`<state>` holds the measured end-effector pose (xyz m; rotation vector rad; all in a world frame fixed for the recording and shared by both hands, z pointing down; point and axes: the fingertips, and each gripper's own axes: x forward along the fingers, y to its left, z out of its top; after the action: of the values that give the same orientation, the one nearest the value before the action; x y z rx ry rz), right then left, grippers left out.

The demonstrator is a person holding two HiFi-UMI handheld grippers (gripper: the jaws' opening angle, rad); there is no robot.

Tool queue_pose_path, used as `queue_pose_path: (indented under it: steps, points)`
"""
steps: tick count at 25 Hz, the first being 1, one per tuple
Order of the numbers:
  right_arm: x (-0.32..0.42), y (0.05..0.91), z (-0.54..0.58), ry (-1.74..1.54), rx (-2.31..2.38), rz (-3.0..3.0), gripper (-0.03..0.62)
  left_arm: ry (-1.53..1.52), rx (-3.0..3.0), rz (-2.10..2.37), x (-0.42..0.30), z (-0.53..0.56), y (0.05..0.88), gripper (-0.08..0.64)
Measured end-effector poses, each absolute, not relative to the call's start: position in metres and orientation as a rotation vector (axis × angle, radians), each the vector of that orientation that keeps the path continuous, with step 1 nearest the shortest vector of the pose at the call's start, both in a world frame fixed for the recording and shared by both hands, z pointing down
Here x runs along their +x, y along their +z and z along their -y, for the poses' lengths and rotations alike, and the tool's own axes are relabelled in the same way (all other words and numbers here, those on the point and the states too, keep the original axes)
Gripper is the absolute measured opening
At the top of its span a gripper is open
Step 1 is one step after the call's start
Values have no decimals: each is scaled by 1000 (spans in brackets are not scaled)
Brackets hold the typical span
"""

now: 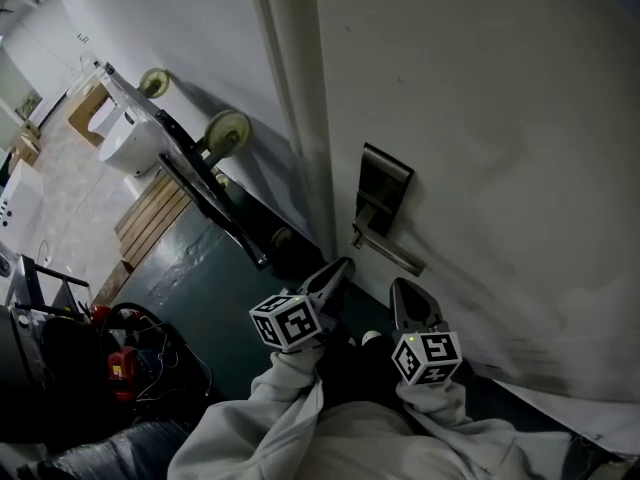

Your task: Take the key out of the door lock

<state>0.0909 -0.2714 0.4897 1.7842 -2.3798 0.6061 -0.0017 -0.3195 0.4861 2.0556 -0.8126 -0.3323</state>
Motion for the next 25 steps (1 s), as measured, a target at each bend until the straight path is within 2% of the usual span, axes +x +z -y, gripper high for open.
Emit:
queue_pose_path:
  steps: [6, 8, 9, 23, 25]
  points:
    - [87, 492, 271, 613, 1823, 2357, 52, -429, 1946, 688, 1, 324, 483, 26]
    - [85, 491, 272, 611, 1829, 2353, 52, -442, 1917, 637, 4, 324, 480, 111]
    - [84, 491, 273, 609, 1832, 2350, 52, -448, 1904, 618, 6, 325, 479, 120]
    - [94, 488, 290, 575, 1856, 2301, 52, -510, 1797, 558, 21, 357, 476, 129]
    - [95, 488, 292, 572, 1856, 2299, 52, -514, 1780, 567, 21, 359, 477, 110]
